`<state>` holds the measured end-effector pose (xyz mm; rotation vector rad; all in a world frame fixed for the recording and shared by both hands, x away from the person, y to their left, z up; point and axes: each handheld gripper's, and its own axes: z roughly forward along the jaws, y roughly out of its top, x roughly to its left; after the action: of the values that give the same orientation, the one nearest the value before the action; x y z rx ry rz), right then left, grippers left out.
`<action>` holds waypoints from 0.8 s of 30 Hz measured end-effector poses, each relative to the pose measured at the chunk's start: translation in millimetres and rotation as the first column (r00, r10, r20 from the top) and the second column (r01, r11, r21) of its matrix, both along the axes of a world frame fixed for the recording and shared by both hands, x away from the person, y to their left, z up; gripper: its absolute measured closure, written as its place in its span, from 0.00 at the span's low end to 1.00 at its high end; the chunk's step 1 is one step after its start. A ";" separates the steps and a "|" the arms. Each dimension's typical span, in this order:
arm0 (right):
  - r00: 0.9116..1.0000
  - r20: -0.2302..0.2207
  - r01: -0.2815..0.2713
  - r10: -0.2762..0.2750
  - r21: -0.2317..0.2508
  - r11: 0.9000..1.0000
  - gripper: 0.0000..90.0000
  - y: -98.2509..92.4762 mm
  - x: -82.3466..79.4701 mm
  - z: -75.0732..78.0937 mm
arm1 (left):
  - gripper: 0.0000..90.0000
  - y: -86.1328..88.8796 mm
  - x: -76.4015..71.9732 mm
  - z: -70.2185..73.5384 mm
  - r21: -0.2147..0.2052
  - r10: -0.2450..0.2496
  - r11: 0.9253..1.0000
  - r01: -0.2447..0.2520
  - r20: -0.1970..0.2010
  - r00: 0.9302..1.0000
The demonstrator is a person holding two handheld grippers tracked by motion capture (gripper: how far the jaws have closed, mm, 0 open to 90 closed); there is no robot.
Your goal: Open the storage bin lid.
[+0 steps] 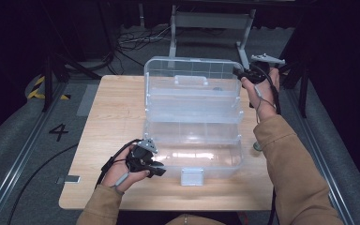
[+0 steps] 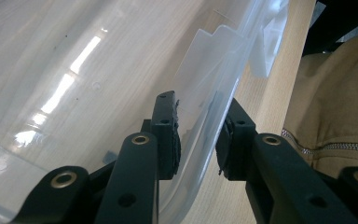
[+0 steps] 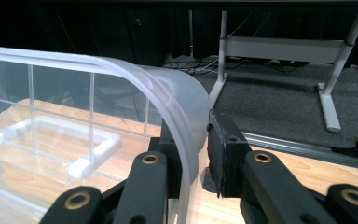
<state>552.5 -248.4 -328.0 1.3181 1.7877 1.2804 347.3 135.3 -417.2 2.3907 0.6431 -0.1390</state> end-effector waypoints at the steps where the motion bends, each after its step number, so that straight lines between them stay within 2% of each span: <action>1: 1.000 -0.001 0.002 -0.002 0.001 1.000 0.85 0.2 1.3 -0.7 | 0.80 0.1 -0.1 -0.1 -0.002 0.001 1.000 -0.001 -0.001 1.000; 24: 0.999 -0.049 -0.005 0.005 0.015 1.000 0.86 -1.2 22.8 -14.1 | 0.80 -0.3 0.7 0.4 0.001 0.000 1.000 0.000 -0.010 1.000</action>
<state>575.3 -249.6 -342.2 1.3653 1.8193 1.2766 347.9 135.0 -416.8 2.3923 0.6476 -0.1514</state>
